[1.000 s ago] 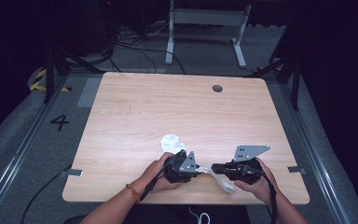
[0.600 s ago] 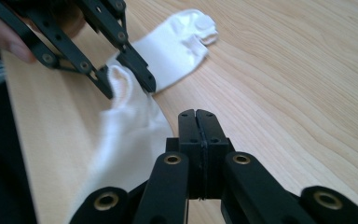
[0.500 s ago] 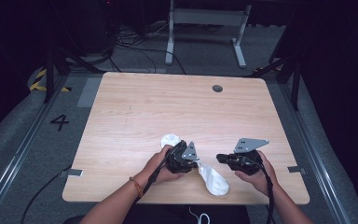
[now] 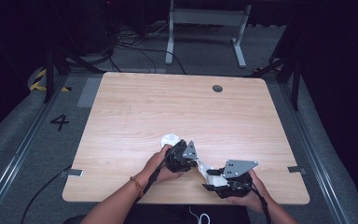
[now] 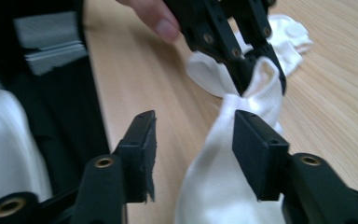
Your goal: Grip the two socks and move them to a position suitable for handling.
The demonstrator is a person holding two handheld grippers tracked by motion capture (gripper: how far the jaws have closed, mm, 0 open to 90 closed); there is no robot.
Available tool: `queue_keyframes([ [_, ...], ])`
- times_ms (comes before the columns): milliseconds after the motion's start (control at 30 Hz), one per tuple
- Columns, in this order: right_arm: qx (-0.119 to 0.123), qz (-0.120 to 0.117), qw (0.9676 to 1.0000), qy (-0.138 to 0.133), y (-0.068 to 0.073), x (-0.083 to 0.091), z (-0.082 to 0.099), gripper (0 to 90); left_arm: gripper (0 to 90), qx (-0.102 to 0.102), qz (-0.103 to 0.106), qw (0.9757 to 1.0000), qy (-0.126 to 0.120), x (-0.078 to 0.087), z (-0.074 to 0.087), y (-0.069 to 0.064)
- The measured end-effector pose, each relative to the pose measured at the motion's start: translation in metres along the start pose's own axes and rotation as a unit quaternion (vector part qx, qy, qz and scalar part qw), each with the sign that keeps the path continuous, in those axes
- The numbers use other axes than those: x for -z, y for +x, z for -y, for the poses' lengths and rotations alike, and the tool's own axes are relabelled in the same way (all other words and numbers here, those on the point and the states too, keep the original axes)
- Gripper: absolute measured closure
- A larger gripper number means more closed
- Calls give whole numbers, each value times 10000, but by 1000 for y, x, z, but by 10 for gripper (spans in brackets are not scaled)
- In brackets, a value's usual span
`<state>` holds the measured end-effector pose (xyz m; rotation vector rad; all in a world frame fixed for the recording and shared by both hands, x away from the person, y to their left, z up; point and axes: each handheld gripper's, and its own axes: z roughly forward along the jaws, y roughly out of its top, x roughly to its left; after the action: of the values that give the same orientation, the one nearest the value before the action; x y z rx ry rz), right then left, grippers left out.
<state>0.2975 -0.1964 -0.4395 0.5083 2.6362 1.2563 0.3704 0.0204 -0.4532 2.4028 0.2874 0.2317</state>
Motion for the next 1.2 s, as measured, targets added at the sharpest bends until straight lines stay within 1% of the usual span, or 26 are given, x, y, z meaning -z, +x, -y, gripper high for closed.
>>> queue_keyframes([
  [67, 15, 81, 9999, 148, 0, -7, 3, 503, 802, 2, 21, 10000, 1, 0, 1, 2],
  [133, 138, 337, 9990, 243, -1, -9, 4, 621, 802, 36, 29, 10000, 8, 1, 2, 2],
  [167, 163, 419, 9987, 251, -3, -8, 5, 682, 803, 21, 32, 10000, 5, 1, 2, 3],
  [233, 123, 503, 9984, 235, -8, -2, 5, 840, 803, 43, 50, 10000, -3, 2, 2, 4],
  [300, 136, 495, 9984, 248, -11, 4, 5, 877, 797, 41, 117, 9999, -19, 2, 2, 4],
  [367, 41, 354, 9992, 186, -14, 13, 3, 892, 772, 26, 233, 9997, -65, 4, 1, 3],
  [400, -42, 247, 9996, 98, -15, 20, 1, 893, 754, 42, 284, 9995, -113, 4, 1, 2],
  [433, -206, -108, 9997, -37, -17, 33, -4, 893, 737, -66, 353, 9992, -146, 8, -1, -1],
  [467, -248, -242, 9994, -91, -17, 38, -6, 893, 735, -123, 416, 9989, -172, 10, -2, -3],
  [500, -321, -370, 9985, -239, -18, 44, -8, 893, 729, -150, 459, 9986, -220, 12, -3, -4],
  [533, -434, -528, 9972, -295, -18, 48, -9, 893, 728, -179, 490, 9983, -243, 14, -5, -5],
  [567, -434, -528, 9972, -295, -18, 48, -9, 893, 726, -179, 490, 9983, -243, 14, -5, -5],
  [600, -630, -665, 9952, -340, -20, 50, -9, 893, 726, -205, 514, 9981, -255, 14, -6, -6],
  [633, -719, -725, 9942, -347, -22, 49, -9, 893, 735, -219, 532, 9981, -237, 14, -6, -6],
  [667, -822, -728, 9933, -347, -25, 47, -7, 893, 738, -211, 538, 9982, -141, 10, -7, -5],
  [700, -822, -728, 9933, -347, -25, 47, -7, 893, 744, -211, 538, 9982, -141, 10, -7, -5],
  [733, -913, -675, 9930, -312, -29, 45, -6, 893, 744, -172, 562, 9982, -106, 6, -6, -4],
  [767, -1163, -545, 9914, -256, -40, 41, 0, 893, 756, -137, 569, 9983, 0, 2, -4, -2],
  [867, -1391, -430, 9892, -176, -51, 36, 8, 892, 768, -83, 548, 9984, 82, -1, -2, 1],
  [900, -1469, -322, 9885, -125, -55, 34, 10, 892, 769, -41, 510, 9987, 78, -2, -2, 1],
  [1000, -1500, -236, 9884, -66, -61, 31, 14, 892, 772, -39, 452, 9989, 107, -2, -2, 3],
  [1033, -1523, -100, 9883, -7, -65, 30, 16, 892, 774, -28, 421, 9990, 122, -2, -2, 4],
  [1067, -1536, -48, 9881, 13, -68, 29, 17, 891, 773, -27, 396, 9991, 135, -2, -2, 5],
  [1100, -1506, 63, 9885, 81, -71, 27, 19, 890, 770, 16, 336, 9993, 142, -4, -3, 7],
  [1167, -1492, 95, 9887, 106, -72, 26, 20, 888, 769, 33, 334, 9994, 124, -5, -5, 8],
  [1200, -1477, 173, 9887, 172, -73, 25, 21, 885, 765, 47, 291, 9995, 143, -6, -6, 9],
])
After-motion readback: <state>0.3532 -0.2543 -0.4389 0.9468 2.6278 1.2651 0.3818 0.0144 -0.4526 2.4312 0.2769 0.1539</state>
